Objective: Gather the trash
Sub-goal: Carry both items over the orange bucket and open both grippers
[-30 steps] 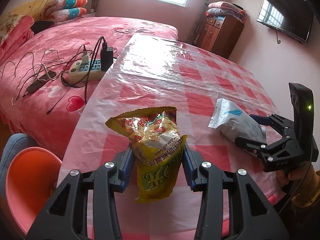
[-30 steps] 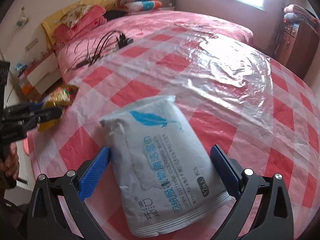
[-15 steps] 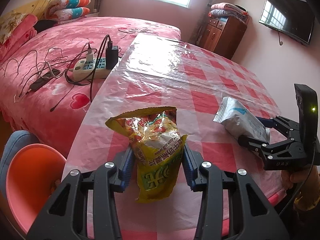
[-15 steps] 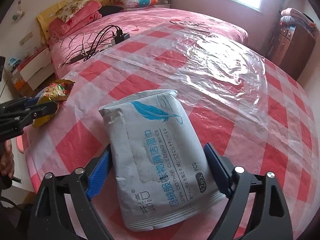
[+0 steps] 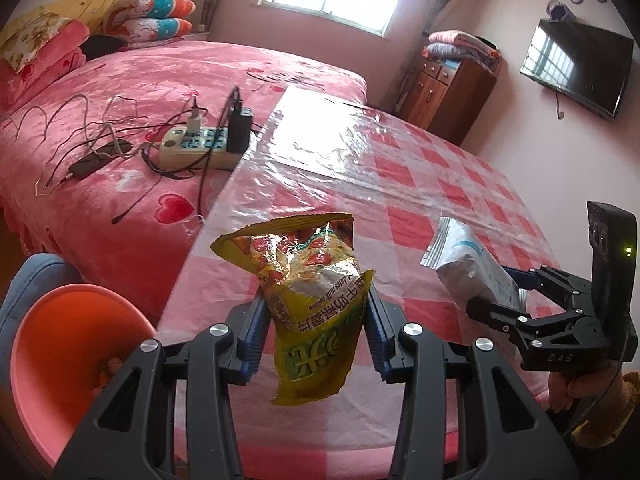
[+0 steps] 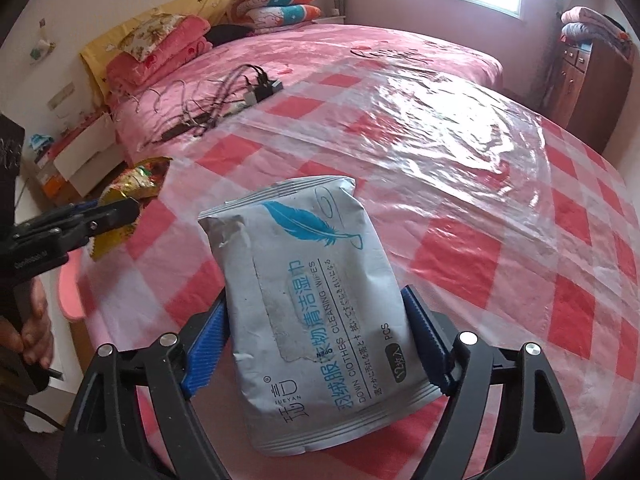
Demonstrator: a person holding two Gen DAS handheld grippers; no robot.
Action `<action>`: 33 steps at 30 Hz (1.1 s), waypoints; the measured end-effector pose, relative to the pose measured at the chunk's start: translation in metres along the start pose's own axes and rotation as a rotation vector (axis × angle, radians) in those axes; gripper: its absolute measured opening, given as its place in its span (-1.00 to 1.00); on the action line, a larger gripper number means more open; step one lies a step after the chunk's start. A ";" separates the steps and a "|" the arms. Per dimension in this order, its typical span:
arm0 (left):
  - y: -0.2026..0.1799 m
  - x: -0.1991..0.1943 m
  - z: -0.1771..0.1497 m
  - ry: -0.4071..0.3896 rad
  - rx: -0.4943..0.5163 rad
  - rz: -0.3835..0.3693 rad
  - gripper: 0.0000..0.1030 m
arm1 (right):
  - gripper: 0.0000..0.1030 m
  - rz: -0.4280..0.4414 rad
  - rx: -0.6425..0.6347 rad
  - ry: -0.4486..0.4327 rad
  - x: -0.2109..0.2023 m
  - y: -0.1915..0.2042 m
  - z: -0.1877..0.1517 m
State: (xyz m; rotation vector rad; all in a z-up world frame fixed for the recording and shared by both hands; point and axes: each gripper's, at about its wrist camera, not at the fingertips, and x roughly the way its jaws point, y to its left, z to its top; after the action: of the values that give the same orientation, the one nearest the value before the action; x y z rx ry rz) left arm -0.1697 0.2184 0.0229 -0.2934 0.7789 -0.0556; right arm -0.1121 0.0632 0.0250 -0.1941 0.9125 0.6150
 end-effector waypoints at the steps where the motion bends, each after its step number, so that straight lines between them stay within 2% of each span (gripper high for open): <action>1: 0.002 -0.002 0.000 -0.005 -0.004 0.003 -0.13 | 0.57 0.016 0.001 -0.002 -0.001 0.004 0.003; 6: 0.022 -0.023 -0.002 -0.037 -0.044 0.035 -0.13 | 0.57 0.100 -0.026 -0.012 -0.005 0.032 0.022; 11: 0.053 -0.044 -0.012 -0.054 -0.091 0.101 -0.13 | 0.58 0.236 -0.077 -0.009 0.000 0.083 0.048; 16: 0.105 -0.058 -0.034 -0.041 -0.195 0.201 -0.13 | 0.58 0.353 -0.139 0.002 0.014 0.137 0.067; 22: 0.151 -0.066 -0.057 -0.025 -0.306 0.287 -0.11 | 0.59 0.446 -0.201 0.030 0.035 0.198 0.079; 24: 0.163 -0.067 -0.063 -0.013 -0.337 0.323 0.02 | 0.60 0.479 -0.217 0.043 0.042 0.214 0.079; 25: 0.166 -0.068 -0.066 -0.009 -0.348 0.338 0.15 | 0.62 0.499 -0.227 0.055 0.048 0.223 0.080; 26: 0.172 -0.067 -0.067 -0.005 -0.362 0.352 0.29 | 0.63 0.503 -0.229 0.066 0.053 0.230 0.080; 28: 0.182 -0.069 -0.070 -0.005 -0.387 0.384 0.44 | 0.64 0.498 -0.225 0.080 0.060 0.236 0.078; 30: 0.189 -0.069 -0.073 0.017 -0.392 0.443 0.51 | 0.65 0.492 -0.205 0.083 0.062 0.234 0.077; 33: 0.193 -0.075 -0.073 -0.012 -0.388 0.457 0.60 | 0.70 0.466 -0.183 0.056 0.057 0.223 0.076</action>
State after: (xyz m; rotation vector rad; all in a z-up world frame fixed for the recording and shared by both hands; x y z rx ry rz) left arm -0.2858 0.3977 -0.0293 -0.4754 0.8271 0.5326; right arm -0.1630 0.2991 0.0475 -0.1633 0.9615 1.1324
